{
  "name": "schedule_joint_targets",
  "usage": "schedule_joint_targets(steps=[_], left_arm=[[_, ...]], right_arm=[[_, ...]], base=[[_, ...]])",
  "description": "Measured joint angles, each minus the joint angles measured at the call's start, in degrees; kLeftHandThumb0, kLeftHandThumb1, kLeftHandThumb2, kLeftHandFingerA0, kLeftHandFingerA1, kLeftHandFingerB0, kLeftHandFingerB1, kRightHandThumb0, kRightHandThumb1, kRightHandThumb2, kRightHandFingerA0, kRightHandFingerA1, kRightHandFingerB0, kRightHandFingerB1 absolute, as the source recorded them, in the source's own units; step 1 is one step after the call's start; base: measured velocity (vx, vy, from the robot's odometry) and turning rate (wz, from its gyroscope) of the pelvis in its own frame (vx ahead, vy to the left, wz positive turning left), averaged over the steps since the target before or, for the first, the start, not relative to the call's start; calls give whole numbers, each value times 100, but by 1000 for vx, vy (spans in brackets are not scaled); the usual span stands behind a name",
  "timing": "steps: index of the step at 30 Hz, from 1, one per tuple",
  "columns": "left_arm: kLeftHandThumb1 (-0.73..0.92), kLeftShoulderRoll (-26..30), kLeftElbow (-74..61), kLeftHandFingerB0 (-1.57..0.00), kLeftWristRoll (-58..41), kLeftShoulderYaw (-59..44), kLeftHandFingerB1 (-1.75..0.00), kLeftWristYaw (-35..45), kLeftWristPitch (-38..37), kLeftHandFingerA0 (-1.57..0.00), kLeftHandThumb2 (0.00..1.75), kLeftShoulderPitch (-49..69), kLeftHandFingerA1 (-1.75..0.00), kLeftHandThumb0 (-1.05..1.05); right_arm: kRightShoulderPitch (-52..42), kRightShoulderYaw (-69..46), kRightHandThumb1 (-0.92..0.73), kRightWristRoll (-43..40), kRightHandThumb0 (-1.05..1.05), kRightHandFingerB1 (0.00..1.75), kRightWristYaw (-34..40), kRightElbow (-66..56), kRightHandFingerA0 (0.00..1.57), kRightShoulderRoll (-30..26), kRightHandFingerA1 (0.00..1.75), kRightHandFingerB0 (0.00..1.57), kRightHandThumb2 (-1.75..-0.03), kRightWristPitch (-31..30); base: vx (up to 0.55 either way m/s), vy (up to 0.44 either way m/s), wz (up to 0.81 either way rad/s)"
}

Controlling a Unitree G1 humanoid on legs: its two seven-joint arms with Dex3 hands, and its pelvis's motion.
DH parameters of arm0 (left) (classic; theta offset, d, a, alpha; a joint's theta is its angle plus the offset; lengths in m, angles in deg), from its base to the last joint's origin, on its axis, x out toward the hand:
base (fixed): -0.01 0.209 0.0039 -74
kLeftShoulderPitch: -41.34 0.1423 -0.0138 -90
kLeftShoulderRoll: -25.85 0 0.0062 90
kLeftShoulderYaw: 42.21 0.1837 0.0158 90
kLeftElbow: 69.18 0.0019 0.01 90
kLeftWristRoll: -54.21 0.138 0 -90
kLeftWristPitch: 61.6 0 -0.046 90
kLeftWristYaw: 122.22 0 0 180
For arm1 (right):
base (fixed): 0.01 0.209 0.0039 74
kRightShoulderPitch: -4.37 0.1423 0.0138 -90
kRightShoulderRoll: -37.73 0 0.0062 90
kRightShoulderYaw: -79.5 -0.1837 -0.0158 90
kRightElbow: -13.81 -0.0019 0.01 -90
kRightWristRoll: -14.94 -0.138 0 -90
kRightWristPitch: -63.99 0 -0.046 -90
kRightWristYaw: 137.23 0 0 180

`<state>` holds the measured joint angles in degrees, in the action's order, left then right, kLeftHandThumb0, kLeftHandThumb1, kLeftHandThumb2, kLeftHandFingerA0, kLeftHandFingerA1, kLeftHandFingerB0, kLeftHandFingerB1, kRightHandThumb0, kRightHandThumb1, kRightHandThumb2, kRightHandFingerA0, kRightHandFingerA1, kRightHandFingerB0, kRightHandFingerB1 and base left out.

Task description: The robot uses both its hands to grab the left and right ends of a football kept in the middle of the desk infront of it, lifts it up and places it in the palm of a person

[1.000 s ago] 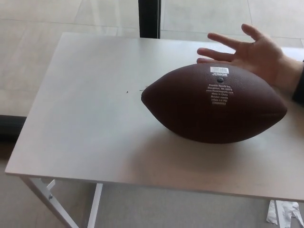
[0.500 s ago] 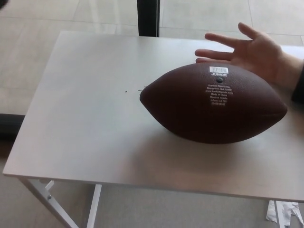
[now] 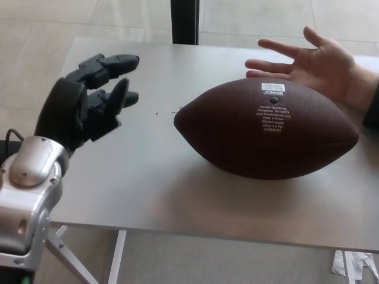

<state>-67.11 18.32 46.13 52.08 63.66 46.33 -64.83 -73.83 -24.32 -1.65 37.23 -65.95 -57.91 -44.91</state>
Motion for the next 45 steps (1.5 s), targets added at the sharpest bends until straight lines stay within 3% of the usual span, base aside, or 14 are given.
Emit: schedule_joint_targets(steps=[4, 5, 8, 19, 21, 25, 26, 28, 29, 32, 35, 36, 38, 45], left_arm=[[92, 5, 104, -40, 204, 214, -46, -10, -11, -48, 72, 140, -57, -81], [92, 8, 175, -38, 280, 278, -46, -13, -42, -47, 73, 183, -57, -78], [76, 2, 355, -41, 391, 383, -58, -18, -115, -46, 110, 296, -65, -78], [92, -340, 1050, -24, 812, 482, -39, -248, -271, -42, 77, 361, -57, -80], [92, -427, 1155, -42, 841, 458, -54, -301, -343, -63, 78, 341, -125, -91], [91, -615, 1501, -34, 932, 417, -52, -455, -462, -42, 83, 173, -73, -92], [84, -655, 1568, -28, 944, 402, -49, -488, -481, -37, 91, 127, -59, -95], [92, -770, 1679, -19, 962, 359, -39, -574, -526, -38, 81, 57, -54, -91], [80, -847, 1740, -9, 972, 338, -41, -623, -562, -42, 118, 25, -65, -86], [86, -1051, 1905, -5, 995, 275, -34, -762, -640, -39, 123, -60, -64, -86], [91, -1195, 2101, -7, 1005, 186, -30, -865, -726, -38, 91, -172, -60, -92], [87, -1236, 2140, -7, 1005, 156, -34, -884, -749, -34, 124, -189, -62, -88], [91, -1311, 2194, -3, 999, 91, -26, -900, -790, -34, 88, -199, -57, -92], [83, -1505, 2343, -6, 936, -171, -29, -924, -869, -28, 122, -215, -61, -86]], right_arm=[[0, 34, -70, 99, -81, 48, 1, 146, 45, 69, 57, 36, -109, 3], [0, 32, -90, 122, -84, 34, 2, 171, 53, 93, 45, 43, -68, 4], [-2, 26, -90, 162, -87, 35, 11, 218, 56, 146, 46, 44, -68, 9], [-12, 70, -92, 379, -89, 33, 264, 448, 55, 858, 45, 42, -70, 235], [-12, 90, -92, 396, -89, 34, 317, 442, 58, 998, 51, 43, -70, 241], [-12, 133, -92, 458, -89, 34, 444, 404, 61, 1285, 52, 45, -70, 286], [-12, 135, -74, 477, -86, 49, 473, 403, 56, 1337, 61, 39, -114, 297], [-8, 128, -92, 500, -88, 34, 531, 405, 61, 1419, 54, 45, -70, 323], [-4, 123, -77, 506, -86, 50, 555, 408, 57, 1456, 62, 40, -114, 337], [2, 93, -78, 527, -88, 49, 635, 437, 58, 1524, 63, 39, -115, 384], [6, 31, -92, 535, -89, 35, 708, 455, 60, 1568, 59, 43, -72, 438], [6, 2, -77, 534, -87, 48, 727, 455, 54, 1590, 64, 36, -117, 458], [6, -37, -75, 534, -82, 49, 762, 455, 57, 1641, 66, 37, -114, 505], [8, -134, -92, 535, -84, 35, 930, 389, 63, 1759, 52, 44, -70, 582]], base=[[0, 0, 0], [0, 0, 0], [0, 0, 0], [0, 0, 0], [0, 0, 0], [0, 0, 0], [0, 0, 0], [0, 0, 0], [0, 0, 0], [0, 0, 0], [0, 0, 0], [0, 0, 0], [0, 0, 0], [0, 0, 0]])
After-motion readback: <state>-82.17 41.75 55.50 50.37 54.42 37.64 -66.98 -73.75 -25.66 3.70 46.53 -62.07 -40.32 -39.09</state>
